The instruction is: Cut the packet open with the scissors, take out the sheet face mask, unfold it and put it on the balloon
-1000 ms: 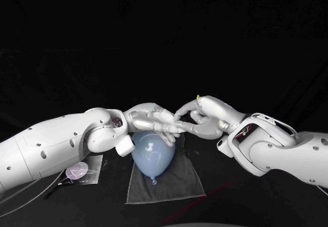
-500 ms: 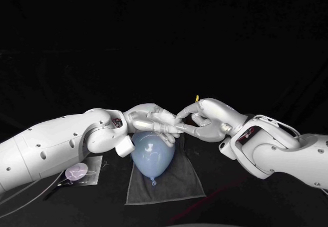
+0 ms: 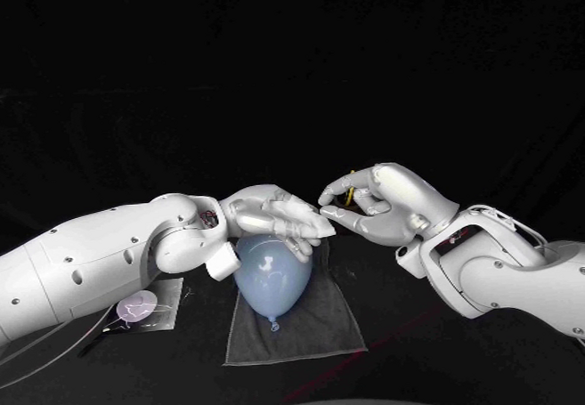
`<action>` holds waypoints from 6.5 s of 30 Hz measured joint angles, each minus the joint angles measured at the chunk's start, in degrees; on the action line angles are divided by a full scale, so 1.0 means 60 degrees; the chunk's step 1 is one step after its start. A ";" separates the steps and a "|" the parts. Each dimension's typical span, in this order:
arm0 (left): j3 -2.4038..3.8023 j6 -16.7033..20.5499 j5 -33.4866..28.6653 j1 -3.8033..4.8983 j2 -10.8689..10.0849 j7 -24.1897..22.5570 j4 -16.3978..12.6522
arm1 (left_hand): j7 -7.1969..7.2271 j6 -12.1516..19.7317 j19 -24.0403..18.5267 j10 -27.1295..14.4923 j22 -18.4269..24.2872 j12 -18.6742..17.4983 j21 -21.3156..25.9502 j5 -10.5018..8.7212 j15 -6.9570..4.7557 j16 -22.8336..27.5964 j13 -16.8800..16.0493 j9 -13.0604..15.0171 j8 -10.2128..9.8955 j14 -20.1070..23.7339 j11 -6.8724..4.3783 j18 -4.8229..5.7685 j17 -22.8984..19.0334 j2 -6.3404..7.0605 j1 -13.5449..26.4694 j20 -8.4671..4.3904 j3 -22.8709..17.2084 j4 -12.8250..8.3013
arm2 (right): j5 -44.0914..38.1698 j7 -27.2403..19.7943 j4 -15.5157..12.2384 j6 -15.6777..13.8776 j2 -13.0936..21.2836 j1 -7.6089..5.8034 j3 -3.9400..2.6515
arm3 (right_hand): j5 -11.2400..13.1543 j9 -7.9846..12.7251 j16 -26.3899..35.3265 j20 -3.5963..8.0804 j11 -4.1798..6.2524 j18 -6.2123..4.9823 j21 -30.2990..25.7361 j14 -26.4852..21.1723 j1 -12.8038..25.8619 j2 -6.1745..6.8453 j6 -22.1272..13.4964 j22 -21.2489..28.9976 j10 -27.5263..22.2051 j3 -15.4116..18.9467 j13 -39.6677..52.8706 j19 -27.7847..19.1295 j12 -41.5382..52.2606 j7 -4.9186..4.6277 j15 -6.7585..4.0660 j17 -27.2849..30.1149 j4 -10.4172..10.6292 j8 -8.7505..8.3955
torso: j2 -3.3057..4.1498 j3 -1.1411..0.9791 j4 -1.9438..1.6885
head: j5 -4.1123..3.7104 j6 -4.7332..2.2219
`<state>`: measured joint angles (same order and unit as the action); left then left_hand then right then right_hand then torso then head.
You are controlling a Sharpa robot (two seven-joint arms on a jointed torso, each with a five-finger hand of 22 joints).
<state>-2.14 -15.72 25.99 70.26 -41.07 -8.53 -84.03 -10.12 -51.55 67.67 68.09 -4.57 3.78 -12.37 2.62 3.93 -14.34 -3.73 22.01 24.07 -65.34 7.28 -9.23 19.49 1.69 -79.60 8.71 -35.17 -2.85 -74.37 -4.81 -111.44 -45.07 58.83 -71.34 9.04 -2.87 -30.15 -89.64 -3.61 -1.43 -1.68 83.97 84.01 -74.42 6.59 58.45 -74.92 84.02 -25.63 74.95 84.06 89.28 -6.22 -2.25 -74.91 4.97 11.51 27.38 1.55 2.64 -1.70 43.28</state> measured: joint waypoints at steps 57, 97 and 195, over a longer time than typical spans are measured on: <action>-0.0008 0.0001 0.0021 -0.0003 0.0000 0.0027 -0.0009 | 0.0001 0.0000 0.0000 0.0000 0.0000 0.0000 0.0000 -0.0020 0.0020 0.0000 0.0000 0.0052 0.0033 0.0019 0.0000 0.0008 0.0000 -0.0027 -0.0028 0.0000 0.0000 0.0000 | -0.0961 0.1882 0.0542 0.0679 -0.0922 -0.0005 -0.0013 | 0.0001 -0.0039 -0.0020 0.0036 0.0078 -0.0001 -0.0386 0.0006 0.0233 -0.0810 0.0257 -0.0004 -0.0008 -0.0073 -0.0008 0.0006 -0.0254 0.0152 -0.0075 -0.0006 0.0830 0.0152 | 0.0000 0.0011 -0.0005 | 0.0018 0.0068; -0.0001 0.0170 -0.0016 0.0002 0.0016 0.0021 0.0056 | -0.0128 0.0079 -0.0066 -0.0327 -0.0003 0.0000 0.0000 0.0000 0.0067 0.0210 0.0012 0.0326 -0.0112 0.0069 0.0118 -0.0079 0.0066 0.0013 0.0013 0.0066 0.0041 0.0041 | 0.2703 0.0316 0.0043 0.0815 -0.0396 -0.0046 -0.0078 | 0.0042 -0.0466 0.0000 0.0156 0.0204 0.0000 -0.0185 -0.0045 0.0167 -0.0718 0.0169 -0.0004 0.0001 -0.1530 -0.0008 -0.0014 -0.0033 0.0207 -0.0158 -0.0006 0.0552 0.1096 | -0.0005 0.0005 0.0004 | 0.0006 0.0043; 0.0166 0.4236 0.1102 -0.0004 -0.0018 -0.1918 0.0022 | -0.0120 0.2174 -0.3795 -0.4836 -0.1043 0.3176 -0.0404 0.0039 0.1335 -0.3739 -0.0218 -0.1134 0.0330 0.5922 0.1078 0.0710 0.0706 0.1524 -0.1508 0.0818 0.2888 0.2087 | 0.6322 0.1120 0.2404 0.1801 -0.1357 -0.1056 -0.0159 | 0.0041 -0.0467 0.0004 0.0170 0.0200 0.0000 -0.0299 -0.0011 0.0210 -0.0676 -0.0027 -0.0001 -0.0003 -0.1621 -0.0001 -0.0036 -0.0056 0.0278 -0.0192 0.0001 0.0352 0.1424 | 0.0000 0.0008 -0.0007 | -0.0350 -0.0363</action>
<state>-1.14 9.69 32.60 70.24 -41.17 -20.04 -83.90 -10.84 -38.50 44.90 39.07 -10.83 22.84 -14.79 2.85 11.94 -36.78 -5.04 15.20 26.05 -29.81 13.74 -4.97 23.73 10.83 -88.64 13.62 -17.84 9.68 -36.43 1.91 -97.02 -34.26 50.69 -77.68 8.09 -2.63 -32.96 -89.61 -2.59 -0.23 -1.67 82.18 83.95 -73.16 2.54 58.29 -74.93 84.01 -35.36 74.94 83.85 88.94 -4.55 -3.40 -74.91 7.08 20.05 27.38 1.60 2.59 -3.80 41.10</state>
